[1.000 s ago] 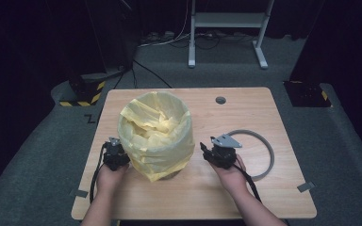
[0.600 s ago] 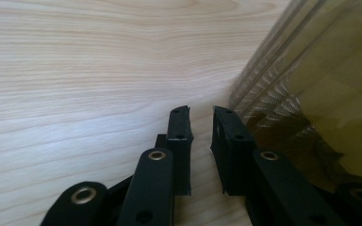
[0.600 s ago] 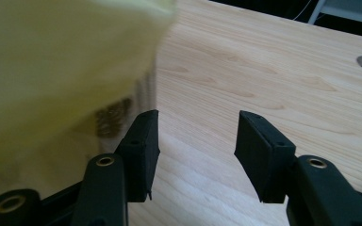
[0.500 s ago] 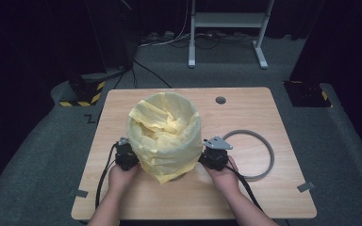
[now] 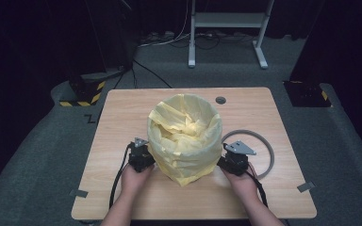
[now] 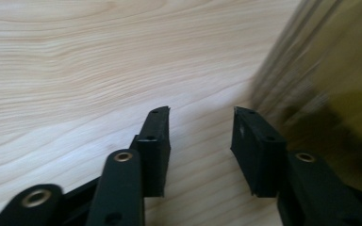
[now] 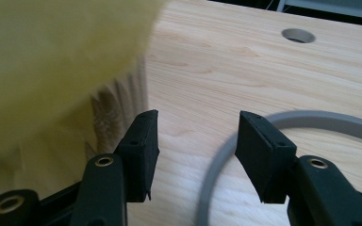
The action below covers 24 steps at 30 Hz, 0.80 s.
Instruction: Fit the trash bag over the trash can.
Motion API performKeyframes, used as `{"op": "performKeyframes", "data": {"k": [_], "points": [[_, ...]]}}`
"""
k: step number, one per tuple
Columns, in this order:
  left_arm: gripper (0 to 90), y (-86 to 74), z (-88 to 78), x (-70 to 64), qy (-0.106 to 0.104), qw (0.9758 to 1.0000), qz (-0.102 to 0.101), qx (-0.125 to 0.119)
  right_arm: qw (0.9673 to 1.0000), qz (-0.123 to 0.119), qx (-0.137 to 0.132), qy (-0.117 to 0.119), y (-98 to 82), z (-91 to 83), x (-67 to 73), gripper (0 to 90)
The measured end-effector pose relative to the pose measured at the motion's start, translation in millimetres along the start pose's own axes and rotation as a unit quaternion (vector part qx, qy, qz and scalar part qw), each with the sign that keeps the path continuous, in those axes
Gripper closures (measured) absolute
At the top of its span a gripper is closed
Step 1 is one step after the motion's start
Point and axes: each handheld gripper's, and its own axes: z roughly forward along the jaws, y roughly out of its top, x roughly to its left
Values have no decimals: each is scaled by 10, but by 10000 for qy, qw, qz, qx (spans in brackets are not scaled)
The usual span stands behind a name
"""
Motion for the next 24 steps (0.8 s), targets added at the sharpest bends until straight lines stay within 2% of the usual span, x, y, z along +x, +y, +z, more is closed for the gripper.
{"op": "performKeyframes", "data": {"k": [4, 6, 7, 8, 9, 11, 12, 14, 15, 17, 21, 24], "points": [[478, -129, -76, 20, 356, 9985, 394, -151, 9999, 41, 76, -92, -64, -86, -99, 470], [382, -162, -110, 34, 268, 9985, 461, -93, 9998, 84, 106, -145, -96, -137, -169, 457], [330, -177, -127, 39, 303, 9980, 547, -38, 9996, 146, 140, -172, -113, -165, -210, 454], [307, -199, -152, 49, 444, 9971, 611, -28, 9994, 215, 191, -185, -131, -190, -257, 450], [272, -206, -160, 66, 449, 9974, 559, -11, 9990, 278, 321, -164, -156, -211, -324, 441], [245, -212, -169, 98, 340, 9989, 328, -48, 9976, 367, 576, -117, -190, -223, -410, 441], [236, -212, -165, 96, 341, 9989, 328, -65, 9969, 394, 676, -121, -207, -238, -448, 446], [224, -216, -148, 42, 510, 9973, 522, -25, 9956, 364, 850, -146, -233, -256, -528, 458], [194, -216, -147, 35, 528, 9970, 564, -13, 9946, 347, 958, -183, -243, -260, -574, 458], [186, -217, -143, 45, 455, 9978, 475, -8, 9932, 350, 1087, -246, -252, -263, -630, 457], [183, -217, -143, 48, 442, 9978, 492, -3, 9893, 264, 1402, -313, -248, -244, -734, 443], [183, -217, -143, 48, 441, 9978, 492, -4, 9878, 222, 1495, -386, -219, -242, -780, 438]]}}
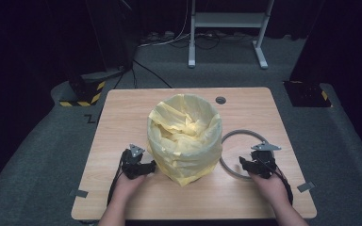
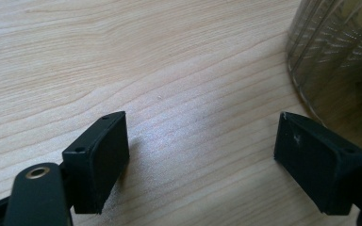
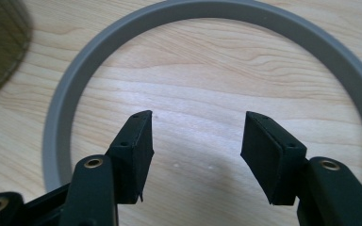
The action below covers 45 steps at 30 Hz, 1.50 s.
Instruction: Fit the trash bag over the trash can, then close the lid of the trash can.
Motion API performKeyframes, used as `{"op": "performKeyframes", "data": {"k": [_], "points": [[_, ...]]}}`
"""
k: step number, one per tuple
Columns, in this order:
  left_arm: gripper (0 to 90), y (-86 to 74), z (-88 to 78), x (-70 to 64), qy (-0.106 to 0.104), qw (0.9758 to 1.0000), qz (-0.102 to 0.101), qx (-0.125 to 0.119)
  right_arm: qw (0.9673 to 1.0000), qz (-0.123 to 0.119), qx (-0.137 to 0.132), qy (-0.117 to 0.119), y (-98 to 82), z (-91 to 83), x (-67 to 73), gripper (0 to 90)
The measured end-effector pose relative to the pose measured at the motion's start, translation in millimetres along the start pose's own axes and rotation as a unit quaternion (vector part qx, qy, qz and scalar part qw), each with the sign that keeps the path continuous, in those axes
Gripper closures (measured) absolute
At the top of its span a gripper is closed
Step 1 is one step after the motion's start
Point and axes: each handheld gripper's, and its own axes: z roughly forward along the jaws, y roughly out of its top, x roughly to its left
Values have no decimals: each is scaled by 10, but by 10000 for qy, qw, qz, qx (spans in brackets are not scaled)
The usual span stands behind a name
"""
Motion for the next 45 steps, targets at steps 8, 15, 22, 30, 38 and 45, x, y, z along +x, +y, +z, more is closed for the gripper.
{"op": "performKeyframes", "data": {"k": [8, 15, 22, 30, 38, 45], "points": [[182, -1, -1, -7, 27, 10000, -17, 4, 9984, -110, 557, -17, 131, 67, -58, 422], [172, 3, 5, -10, 14, 10000, -7, 6, 9904, 26, 1381, 16, 305, 154, -189, 390], [173, 2, 4, -11, 16, 10000, -5, 9, 9769, 133, 2131, 58, 479, 199, -337, 319], [173, -11, -11, -19, -25, 10000, 35, 9, 9659, 166, 2574, -207, 588, 139, -488, 377], [173, -12, -11, -15, -53, 10000, 66, 7, 9554, 497, 2868, -496, 593, 189, -785, 477], [171, -15, -23, -10, -125, 9998, 142, 46, 9461, 816, 3092, -523, 561, 282, -968, 564]]}}
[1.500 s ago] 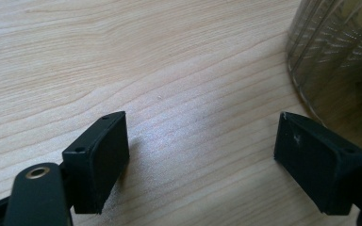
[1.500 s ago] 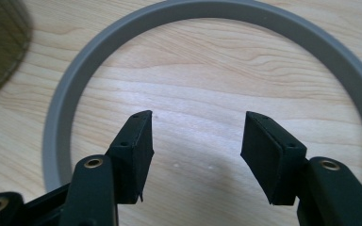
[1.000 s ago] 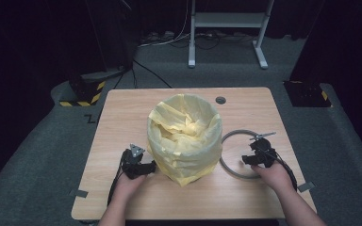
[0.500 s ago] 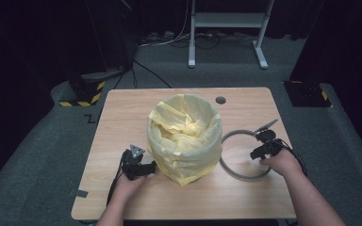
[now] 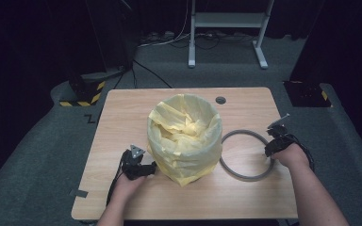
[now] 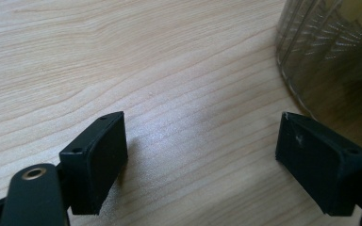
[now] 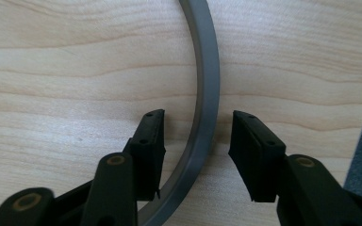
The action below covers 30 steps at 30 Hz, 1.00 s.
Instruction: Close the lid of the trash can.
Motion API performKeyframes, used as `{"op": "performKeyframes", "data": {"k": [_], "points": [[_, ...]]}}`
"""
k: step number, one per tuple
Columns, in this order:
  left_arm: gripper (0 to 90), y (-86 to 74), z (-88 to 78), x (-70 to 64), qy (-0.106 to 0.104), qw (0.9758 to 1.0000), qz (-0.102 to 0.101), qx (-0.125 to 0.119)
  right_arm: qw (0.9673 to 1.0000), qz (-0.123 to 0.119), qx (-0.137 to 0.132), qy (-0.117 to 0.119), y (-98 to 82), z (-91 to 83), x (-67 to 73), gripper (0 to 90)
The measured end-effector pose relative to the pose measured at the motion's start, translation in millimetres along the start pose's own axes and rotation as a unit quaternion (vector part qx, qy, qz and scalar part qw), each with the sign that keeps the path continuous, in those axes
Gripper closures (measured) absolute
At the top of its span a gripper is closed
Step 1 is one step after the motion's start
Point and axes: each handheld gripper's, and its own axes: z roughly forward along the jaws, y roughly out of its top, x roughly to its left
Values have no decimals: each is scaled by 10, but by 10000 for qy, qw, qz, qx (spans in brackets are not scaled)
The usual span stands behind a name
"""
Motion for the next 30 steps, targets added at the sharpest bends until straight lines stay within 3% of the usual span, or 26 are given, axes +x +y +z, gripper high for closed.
{"op": "performKeyframes", "data": {"k": [3, 6, 11, 14, 20, 22, 30], "points": [[169, -3, -5, 1, -21, 10000, 15, 8, 9999, 26, 47, 149, 6, 27, -2, 664], [169, -3, -7, 1, -26, 10000, 17, 12, 9997, -112, 59, 188, 10, 24, 55, 766], [169, -8, -16, 4, -46, 10000, 34, 28, 9992, -125, 96, 360, 34, 21, 162, 819], [169, -9, -20, 6, -51, 10000, 40, 37, 9989, -262, 125, 376, 39, 21, 237, 824], [169, -11, -27, 15, -65, 9999, 57, 58, 9989, -5, 196, 424, 52, 15, 345, 827], [169, -12, -31, 18, -70, 9999, 49, 69, 9995, -37, 197, 262, 56, 17, 388, 825], [169, -14, -33, 25, -77, 9999, 70, 67, 9986, 110, 156, 484, 13, 14, 347, 832]]}}
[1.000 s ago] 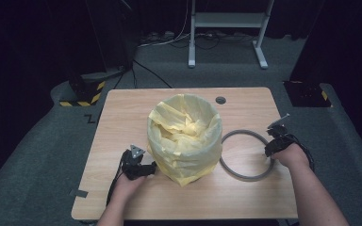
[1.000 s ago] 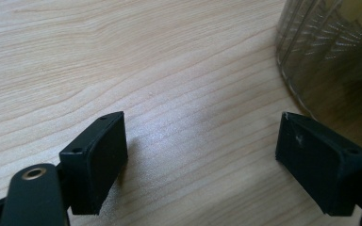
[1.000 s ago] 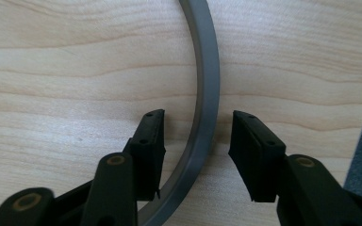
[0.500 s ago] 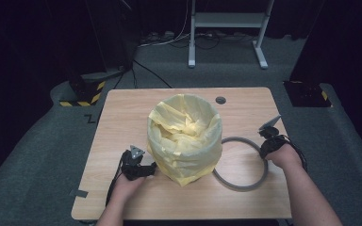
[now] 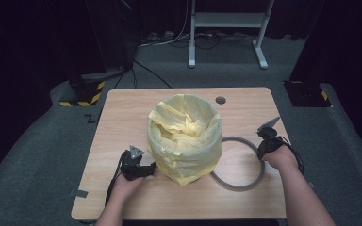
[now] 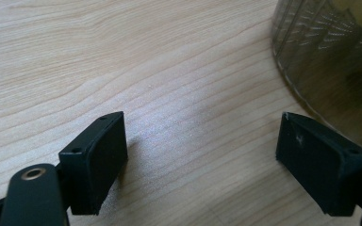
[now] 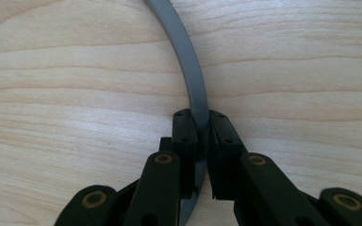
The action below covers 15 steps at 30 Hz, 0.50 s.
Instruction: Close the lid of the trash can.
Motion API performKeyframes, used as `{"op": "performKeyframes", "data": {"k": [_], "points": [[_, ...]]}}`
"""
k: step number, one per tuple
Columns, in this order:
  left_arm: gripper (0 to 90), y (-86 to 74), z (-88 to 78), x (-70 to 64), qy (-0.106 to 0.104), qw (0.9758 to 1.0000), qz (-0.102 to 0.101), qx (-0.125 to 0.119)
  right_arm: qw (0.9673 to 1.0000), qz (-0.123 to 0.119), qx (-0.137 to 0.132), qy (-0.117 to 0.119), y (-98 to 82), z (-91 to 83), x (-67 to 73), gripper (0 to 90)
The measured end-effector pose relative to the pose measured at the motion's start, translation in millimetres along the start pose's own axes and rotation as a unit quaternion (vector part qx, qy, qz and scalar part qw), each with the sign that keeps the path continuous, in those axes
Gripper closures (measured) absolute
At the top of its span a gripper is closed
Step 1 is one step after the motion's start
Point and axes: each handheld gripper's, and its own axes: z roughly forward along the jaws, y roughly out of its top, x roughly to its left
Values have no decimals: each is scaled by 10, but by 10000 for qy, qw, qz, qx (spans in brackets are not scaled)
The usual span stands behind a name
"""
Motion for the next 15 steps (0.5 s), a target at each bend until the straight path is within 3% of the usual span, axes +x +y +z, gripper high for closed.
{"op": "performKeyframes", "data": {"k": [3, 7, 15], "points": [[168, 1, 0, 1, 4, 10000, 0, 1, 9999, -15, -16, 117, 3, 5, 57, 834], [175, -4, -15, 38, 54, 10000, -60, 29, 9998, -172, -49, 99, 34, 10, 160, 834], [170, -13, -21, 62, 42, 10000, -56, 24, 9990, -14, -62, 432, 40, -79, 84, 837]]}}
